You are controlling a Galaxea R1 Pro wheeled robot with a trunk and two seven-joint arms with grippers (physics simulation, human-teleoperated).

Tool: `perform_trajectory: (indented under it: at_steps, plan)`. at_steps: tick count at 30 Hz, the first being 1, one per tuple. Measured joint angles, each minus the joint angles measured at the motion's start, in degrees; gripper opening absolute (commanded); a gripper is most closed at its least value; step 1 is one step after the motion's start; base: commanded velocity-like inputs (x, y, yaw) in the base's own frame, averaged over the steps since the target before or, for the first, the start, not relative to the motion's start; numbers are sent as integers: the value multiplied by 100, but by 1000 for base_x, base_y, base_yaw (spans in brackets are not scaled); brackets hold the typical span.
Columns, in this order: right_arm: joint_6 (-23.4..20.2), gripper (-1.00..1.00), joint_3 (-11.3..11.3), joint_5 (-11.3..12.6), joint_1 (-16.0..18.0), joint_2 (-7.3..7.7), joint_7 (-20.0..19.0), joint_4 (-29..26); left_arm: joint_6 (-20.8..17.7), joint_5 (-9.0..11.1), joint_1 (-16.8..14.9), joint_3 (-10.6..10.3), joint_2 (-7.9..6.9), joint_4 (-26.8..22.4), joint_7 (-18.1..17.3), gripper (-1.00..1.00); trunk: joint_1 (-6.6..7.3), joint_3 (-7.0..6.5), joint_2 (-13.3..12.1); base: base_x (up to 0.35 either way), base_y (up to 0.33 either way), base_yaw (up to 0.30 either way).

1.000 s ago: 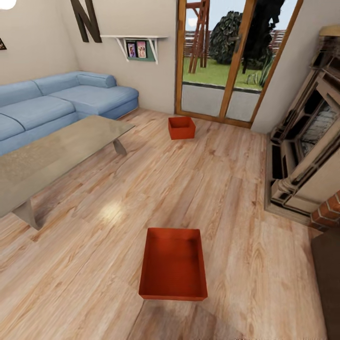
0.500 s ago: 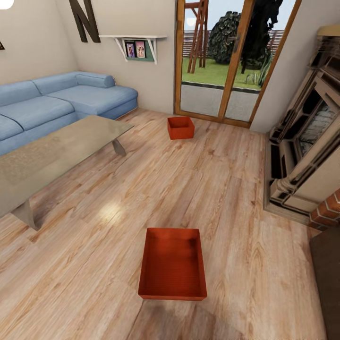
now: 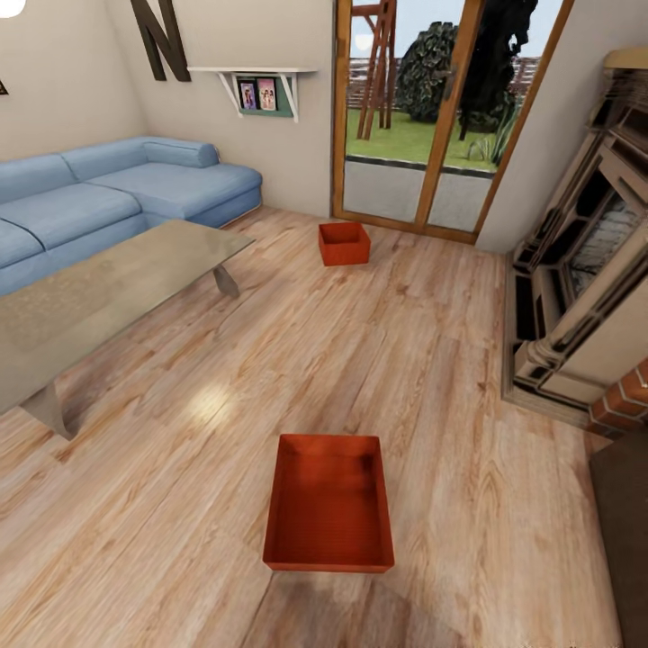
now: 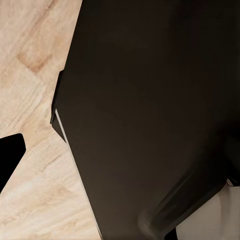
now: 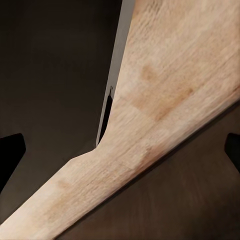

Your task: Move the two storage containers from the living room to the garage. In the garage, place one container on the floor and stack the other container on top of it (either order is fine).

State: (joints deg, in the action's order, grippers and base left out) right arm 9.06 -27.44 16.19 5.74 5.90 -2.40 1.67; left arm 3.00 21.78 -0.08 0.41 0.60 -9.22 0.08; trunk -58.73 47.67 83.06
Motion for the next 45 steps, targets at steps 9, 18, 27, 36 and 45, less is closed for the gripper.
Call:
perform_trajectory:
  at_steps: [9,18,27,36,45]
  plan:
    - [-5,100,-5,-3,0,0,-4,0,1,-2,0,0,0,1,0,100,0,0,0,0,0,-84]
    - [-6,100,-16,-10,0,-7,0,-1,0,1,0,0,0,-1,0,100,0,24,0,0,0,-5]
    - [0,100,-16,-9,0,-8,1,-5,0,0,0,0,0,-2,0,100,0,102,0,0,0,0]
    - [0,100,-17,-25,0,-9,1,-5,0,-1,0,0,0,1,0,100,0,184,0,0,0,0]
    - [0,100,-34,-35,0,-9,1,-6,0,0,0,0,0,-2,0,100,0,266,0,0,0,0]
